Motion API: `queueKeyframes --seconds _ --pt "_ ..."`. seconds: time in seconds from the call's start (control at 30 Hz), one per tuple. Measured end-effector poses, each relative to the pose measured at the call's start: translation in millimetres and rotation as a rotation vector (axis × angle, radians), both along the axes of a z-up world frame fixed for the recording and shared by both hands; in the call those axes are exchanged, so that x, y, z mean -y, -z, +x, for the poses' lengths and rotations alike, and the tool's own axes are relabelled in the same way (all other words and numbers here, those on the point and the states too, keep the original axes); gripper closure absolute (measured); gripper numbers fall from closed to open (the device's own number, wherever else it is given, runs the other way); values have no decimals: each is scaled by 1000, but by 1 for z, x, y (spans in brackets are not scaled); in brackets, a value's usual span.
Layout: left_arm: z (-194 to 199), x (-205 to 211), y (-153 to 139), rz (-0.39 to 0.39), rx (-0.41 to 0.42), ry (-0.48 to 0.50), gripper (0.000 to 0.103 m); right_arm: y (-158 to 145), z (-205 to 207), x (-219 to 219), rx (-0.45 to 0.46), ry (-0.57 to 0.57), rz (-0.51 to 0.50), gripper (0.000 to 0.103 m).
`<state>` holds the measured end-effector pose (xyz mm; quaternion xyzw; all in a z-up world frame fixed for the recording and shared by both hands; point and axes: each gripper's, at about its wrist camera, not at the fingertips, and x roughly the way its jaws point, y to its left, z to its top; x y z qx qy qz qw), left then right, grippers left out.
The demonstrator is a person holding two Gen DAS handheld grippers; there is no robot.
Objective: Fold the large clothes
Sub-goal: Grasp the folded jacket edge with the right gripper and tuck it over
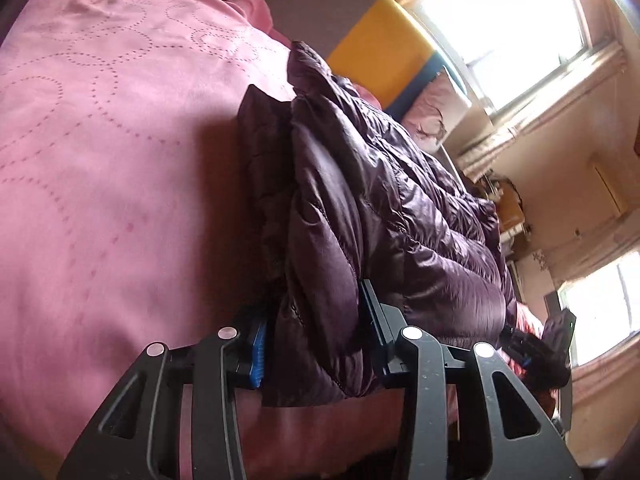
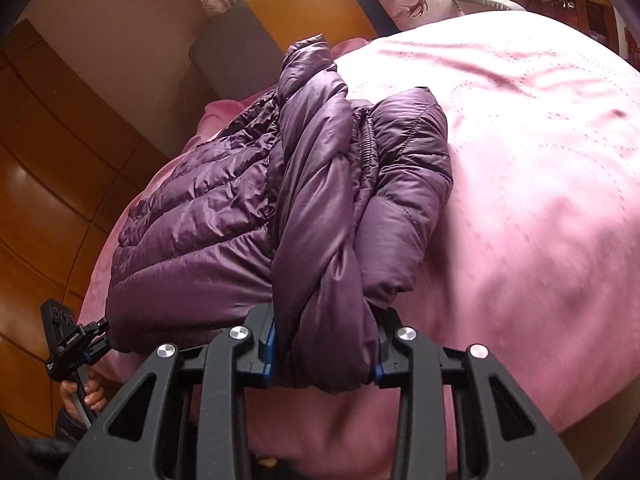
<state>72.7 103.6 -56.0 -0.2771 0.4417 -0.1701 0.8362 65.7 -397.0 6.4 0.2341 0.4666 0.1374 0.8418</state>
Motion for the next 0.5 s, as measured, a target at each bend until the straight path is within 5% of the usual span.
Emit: queueKeyframes --seconds 0.1,0.2,0.37,0.5 --pt "-21 -1 -4 19 -15 25 64 1 -23 6 -29 -39 8 70" --pt "-42 -6 -11 72 -33 -3 54 3 -37 18 -57 -10 12 46" --pt "-51 -10 -49 146 58 -62 53 6 -37 50 -48 111 118 26" --pt "-35 22 -75 148 149 14 53 17 -25 57 -63 153 226 16"
